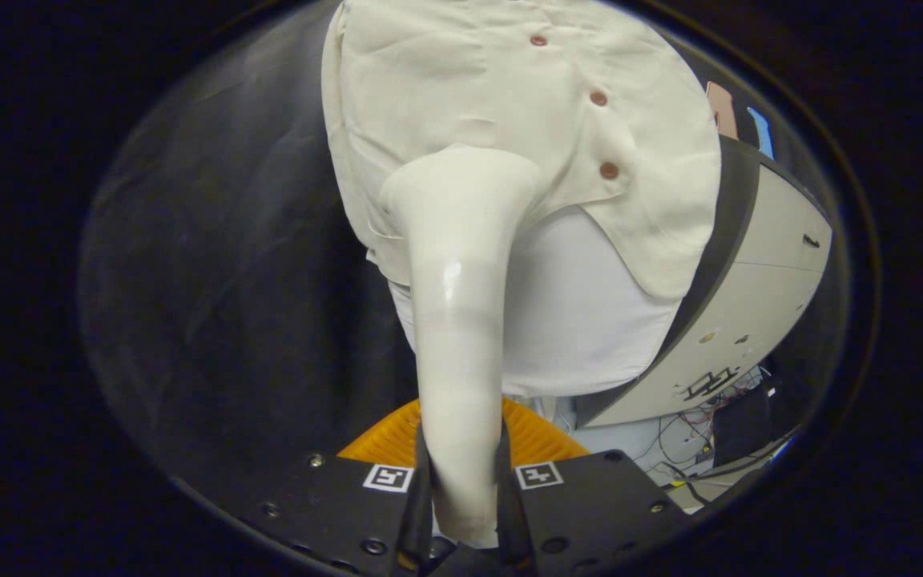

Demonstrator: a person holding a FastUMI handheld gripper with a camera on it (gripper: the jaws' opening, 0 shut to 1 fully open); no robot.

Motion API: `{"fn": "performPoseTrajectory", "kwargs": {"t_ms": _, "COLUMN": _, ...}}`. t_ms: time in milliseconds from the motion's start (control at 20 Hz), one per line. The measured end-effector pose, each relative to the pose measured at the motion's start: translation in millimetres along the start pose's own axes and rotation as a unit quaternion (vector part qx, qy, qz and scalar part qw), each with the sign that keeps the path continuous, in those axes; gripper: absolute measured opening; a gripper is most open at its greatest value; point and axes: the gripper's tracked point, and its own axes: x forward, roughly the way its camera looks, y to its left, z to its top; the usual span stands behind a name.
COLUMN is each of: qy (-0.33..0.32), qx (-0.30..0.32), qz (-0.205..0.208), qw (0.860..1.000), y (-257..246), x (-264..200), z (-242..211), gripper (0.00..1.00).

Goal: Iron the clothes twice with a garment steamer, once on the left side and once on the right side.

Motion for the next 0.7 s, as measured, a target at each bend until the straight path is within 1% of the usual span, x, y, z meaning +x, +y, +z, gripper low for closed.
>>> {"fn": "performPoseTrajectory", "kwargs": {"t_ms": 150, "qy": -0.038, "qx": 0.0, "qz": 0.0, "qw": 0.999, "y": -6, "x": -47, "z": 29, "gripper": 0.32}}
{"fn": "performPoseTrajectory", "kwargs": {"t_ms": 250, "qy": -0.083, "qx": -0.005, "qz": -0.016, "qw": 0.996, "y": -21, "x": -82, "z": 60, "gripper": 0.33}}
{"fn": "performPoseTrajectory", "kwargs": {"t_ms": 400, "qy": -0.114, "qx": -0.008, "qz": -0.033, "qw": 0.993, "y": -42, "x": -140, "z": 91, "gripper": 0.32}}
{"fn": "performPoseTrajectory", "kwargs": {"t_ms": 500, "qy": -0.14, "qx": -0.006, "qz": -0.045, "qw": 0.989, "y": -55, "x": -164, "z": 111, "gripper": 0.32}}
{"fn": "performPoseTrajectory", "kwargs": {"t_ms": 600, "qy": -0.163, "qx": -0.01, "qz": -0.054, "qw": 0.985, "y": -67, "x": -185, "z": 139, "gripper": 0.32}}
{"fn": "performPoseTrajectory", "kwargs": {"t_ms": 700, "qy": -0.182, "qx": -0.013, "qz": -0.06, "qw": 0.981, "y": -80, "x": -193, "z": 163, "gripper": 0.32}}
